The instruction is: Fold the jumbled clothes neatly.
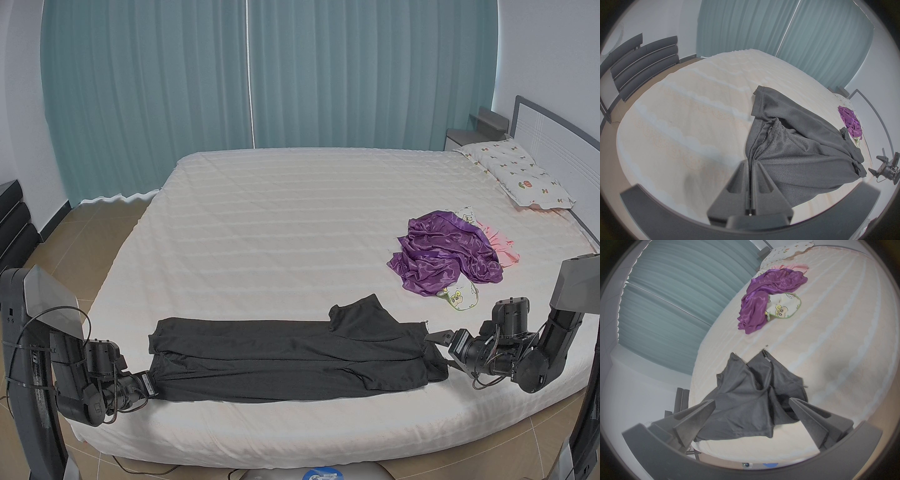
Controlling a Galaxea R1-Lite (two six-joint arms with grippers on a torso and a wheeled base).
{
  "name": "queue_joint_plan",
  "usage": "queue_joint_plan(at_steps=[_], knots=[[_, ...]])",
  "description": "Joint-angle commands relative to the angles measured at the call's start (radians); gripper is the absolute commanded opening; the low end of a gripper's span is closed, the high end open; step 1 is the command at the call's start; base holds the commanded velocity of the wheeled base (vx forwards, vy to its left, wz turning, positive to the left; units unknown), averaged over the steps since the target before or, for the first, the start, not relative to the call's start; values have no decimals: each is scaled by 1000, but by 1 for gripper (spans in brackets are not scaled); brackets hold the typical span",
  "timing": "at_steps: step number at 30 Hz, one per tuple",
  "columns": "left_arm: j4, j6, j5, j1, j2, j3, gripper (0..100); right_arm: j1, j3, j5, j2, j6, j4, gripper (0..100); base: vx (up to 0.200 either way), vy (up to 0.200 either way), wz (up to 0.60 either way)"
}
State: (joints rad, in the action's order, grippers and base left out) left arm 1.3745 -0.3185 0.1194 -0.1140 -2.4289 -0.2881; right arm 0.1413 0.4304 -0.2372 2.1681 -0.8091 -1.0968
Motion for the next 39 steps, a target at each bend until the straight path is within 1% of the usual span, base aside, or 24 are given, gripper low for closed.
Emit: queue_joint_plan(at_steps=[1, 2, 7, 9, 12, 14, 16, 17, 18, 20, 21, 22, 23, 32, 33, 34, 35, 36, 37, 39], knots=[[0, -1, 0, -6, -2, 1, 0, 6, -21, -1, 10, 1, 11, 100, 0, 0, 0], [0, -1, 3, -4, -4, 1, 100, 15, -29, 1, 12, -2, 15, 100, 0, 0, 0], [0, -5, 6, -1, 2, 4, 100, 38, -79, 4, 4, -5, 32, 100, 0, 0, 0], [0, -10, 9, -1, 10, 14, 100, 43, -99, 24, 6, -13, 38, 100, 0, 0, 0], [0, -22, 22, -4, 37, 41, 100, 66, -113, 52, 18, -47, 31, 100, 0, 0, 0], [0, -51, 31, -4, 59, 64, 100, 66, -104, 56, 6, -93, 28, 100, 0, 0, 0], [0, -83, 36, -4, 79, 81, 100, 70, -102, 56, -5, -114, 37, 100, 0, 0, 0], [0, -122, 39, -1, 93, 87, 100, 81, -102, 56, -4, -128, 38, 100, 0, 0, 0], [0, -134, 37, 1, 94, 89, 100, 87, -104, 56, -4, -136, 38, 100, 0, 0, 0], [0, -200, 37, 11, 106, 95, 100, 118, -105, 56, -10, -199, 38, 100, 0, 0, 0], [0, -217, 37, 16, 108, 92, 100, 127, -102, 58, -10, -226, 38, 100, 0, 0, 0], [0, -220, 37, 17, 110, 92, 100, 129, -101, 58, -10, -229, 38, 100, 0, 0, 0], [0, -240, 40, 22, 111, 99, 100, 143, -96, 65, -5, -254, 37, 100, 0, 0, 0], [11, -255, 46, 39, 77, 104, 100, 184, -82, 121, 6, -262, 37, 100, 0, 0, 0], [26, -255, 46, 39, 76, 107, 100, 196, -58, 133, 22, -262, 38, 100, 0, 0, 0], [31, -255, 45, 39, 74, 109, 100, 198, -47, 141, 30, -262, 41, 0, 0, 0, 0], [32, -255, 46, 39, 74, 109, 100, 199, -44, 144, 33, -260, 41, 0, 0, 0, 0], [34, -255, 45, 39, 74, 107, 100, 202, -35, 162, 47, -259, 46, 0, 0, 0, 0], [34, -255, 45, 39, 74, 107, 100, 202, -35, 162, 47, -259, 46, 0, 0, 0, 0], [34, -257, 46, 37, 74, 106, 100, 230, -15, 222, 75, -254, 49, 0, 0, 0, 0]])
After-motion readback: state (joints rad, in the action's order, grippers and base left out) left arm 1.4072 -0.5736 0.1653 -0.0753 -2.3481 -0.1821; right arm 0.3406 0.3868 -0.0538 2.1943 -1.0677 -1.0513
